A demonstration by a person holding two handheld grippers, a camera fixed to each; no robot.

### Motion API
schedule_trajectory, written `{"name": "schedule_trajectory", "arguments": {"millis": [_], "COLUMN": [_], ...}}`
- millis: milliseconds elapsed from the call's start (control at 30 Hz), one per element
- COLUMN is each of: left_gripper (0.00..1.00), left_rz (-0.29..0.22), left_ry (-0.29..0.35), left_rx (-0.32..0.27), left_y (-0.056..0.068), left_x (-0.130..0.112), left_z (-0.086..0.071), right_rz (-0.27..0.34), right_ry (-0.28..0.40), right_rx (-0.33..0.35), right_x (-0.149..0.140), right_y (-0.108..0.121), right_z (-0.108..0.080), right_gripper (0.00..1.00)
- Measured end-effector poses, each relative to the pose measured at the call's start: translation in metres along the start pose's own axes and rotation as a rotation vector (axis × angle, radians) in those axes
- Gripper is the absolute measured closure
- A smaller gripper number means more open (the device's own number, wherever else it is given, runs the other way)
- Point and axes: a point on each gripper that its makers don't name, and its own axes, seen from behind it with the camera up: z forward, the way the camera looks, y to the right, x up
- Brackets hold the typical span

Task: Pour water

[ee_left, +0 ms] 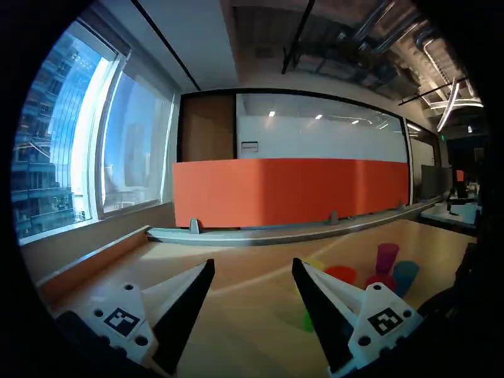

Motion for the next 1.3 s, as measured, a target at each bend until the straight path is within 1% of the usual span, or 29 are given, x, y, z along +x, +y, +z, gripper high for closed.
{"name": "schedule_trajectory", "arguments": {"millis": [100,200,400,600,700,900,1033,1200,1300], "left_gripper": [0.09,0.09,0.09,0.09,0.09,0.09,0.09,0.09,0.09], "left_rz": [-0.014,-0.026,-0.039,-0.044,-0.035,-0.006,-0.009,-0.023,-0.033], "left_ry": [0.01,0.008,-0.018,-0.016,-0.012,-0.009,-0.01,-0.006,-0.011], "left_rx": [-0.021,-0.033,-0.061,-0.091,-0.111,-0.149,-0.202,-0.287,-0.334], "left_y": [0.002,0.002,0.003,0.004,0.007,0.013,0.022,0.037,0.044], "left_x": [0.022,0.043,0.073,0.103,0.115,0.129,0.136,0.143,0.144], "left_z": [0.002,0.004,0.009,0.011,0.011,0.011,0.011,0.008,0.004], "right_rz": [-0.001,0.001,-0.003,-0.01,-0.01,0.0,0.004,0.012,0.017], "right_ry": [0.0,0.002,0.005,0.009,0.011,0.003,0.002,0.011,0.01], "right_rx": [0.006,0.02,0.045,0.054,0.056,0.1,0.164,0.273,0.348], "right_x": [0.01,0.027,0.061,0.091,0.099,0.101,0.106,0.115,0.12], "right_y": [-0.002,-0.005,-0.012,-0.015,-0.016,-0.022,-0.032,-0.051,-0.064], "right_z": [0.001,0.002,0.005,0.008,0.009,0.008,0.005,-0.002,-0.007], "right_gripper": [0.0,0.0,0.0,0.0,0.0,0.0,0.0,0.0,0.0]}}
